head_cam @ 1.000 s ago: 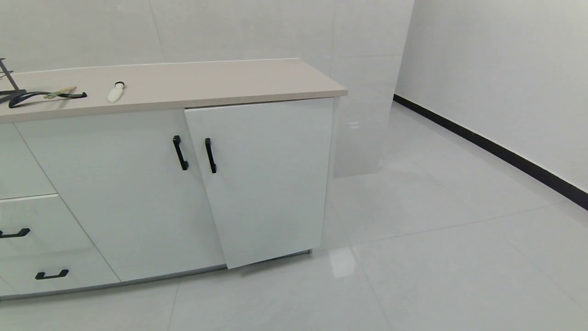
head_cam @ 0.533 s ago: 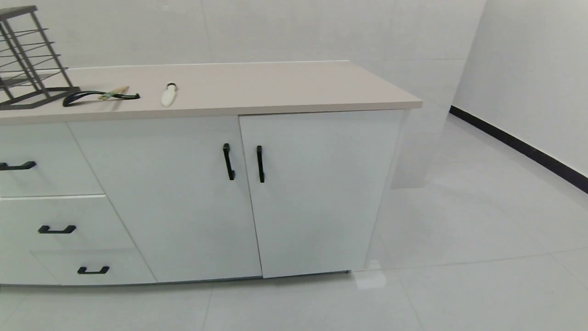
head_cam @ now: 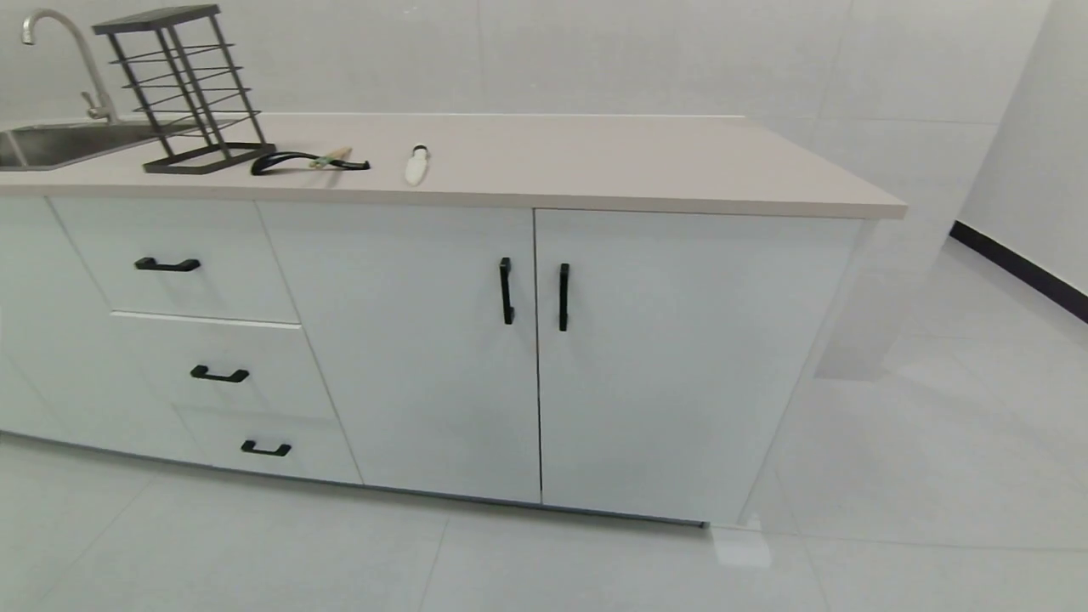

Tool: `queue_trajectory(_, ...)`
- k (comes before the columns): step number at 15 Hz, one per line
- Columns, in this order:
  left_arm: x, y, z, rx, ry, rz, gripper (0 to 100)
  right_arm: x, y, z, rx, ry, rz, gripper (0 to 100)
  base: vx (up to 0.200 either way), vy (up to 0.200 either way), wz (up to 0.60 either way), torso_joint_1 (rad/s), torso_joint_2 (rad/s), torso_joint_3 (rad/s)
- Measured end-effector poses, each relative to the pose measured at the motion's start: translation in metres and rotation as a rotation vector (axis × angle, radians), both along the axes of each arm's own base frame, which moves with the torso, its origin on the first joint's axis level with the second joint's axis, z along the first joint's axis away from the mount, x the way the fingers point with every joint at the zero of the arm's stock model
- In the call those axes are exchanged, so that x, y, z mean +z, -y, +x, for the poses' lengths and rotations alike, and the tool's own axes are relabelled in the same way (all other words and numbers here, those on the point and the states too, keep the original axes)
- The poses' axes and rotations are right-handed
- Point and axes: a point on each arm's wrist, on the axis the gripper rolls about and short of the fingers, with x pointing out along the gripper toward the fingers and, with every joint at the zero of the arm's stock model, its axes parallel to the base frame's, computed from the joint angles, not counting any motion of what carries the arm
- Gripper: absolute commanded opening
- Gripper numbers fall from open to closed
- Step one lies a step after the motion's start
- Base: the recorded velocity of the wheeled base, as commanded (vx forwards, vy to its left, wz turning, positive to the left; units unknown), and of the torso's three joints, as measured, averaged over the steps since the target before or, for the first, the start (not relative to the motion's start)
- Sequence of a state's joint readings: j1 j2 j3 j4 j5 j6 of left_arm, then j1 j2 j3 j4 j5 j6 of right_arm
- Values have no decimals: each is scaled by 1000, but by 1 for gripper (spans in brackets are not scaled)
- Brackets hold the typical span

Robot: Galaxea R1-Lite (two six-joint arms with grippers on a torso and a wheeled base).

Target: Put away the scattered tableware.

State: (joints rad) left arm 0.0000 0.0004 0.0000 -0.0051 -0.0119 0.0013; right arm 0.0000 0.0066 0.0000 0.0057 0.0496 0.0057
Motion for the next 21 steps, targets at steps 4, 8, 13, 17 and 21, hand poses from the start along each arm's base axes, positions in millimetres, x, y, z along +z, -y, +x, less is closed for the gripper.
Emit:
queue_trajectory(4, 0, 0, 0, -2, -1, 2, 100, 0, 0, 0, 0, 0, 0, 0, 0, 50, 0, 1, -1, -1)
queue_trajectory(8, 0, 0, 0, -2, -1, 4, 100, 0, 0, 0, 0, -2, 0, 0, 0, 200, 0, 1, 4, 4)
queue_trajectory(13, 0, 0, 0, -2, -1, 2, 100, 0, 0, 0, 0, -1, 0, 0, 0, 200, 0, 2, -1, 2)
queue_trajectory(17, 0, 0, 0, -2, -1, 2, 100, 0, 0, 0, 0, -2, 0, 0, 0, 200, 0, 1, 1, 0)
queue_trajectory(21, 0, 0, 0, -2, -1, 2, 100, 0, 0, 0, 0, -2, 0, 0, 0, 200, 0, 4, 2, 4)
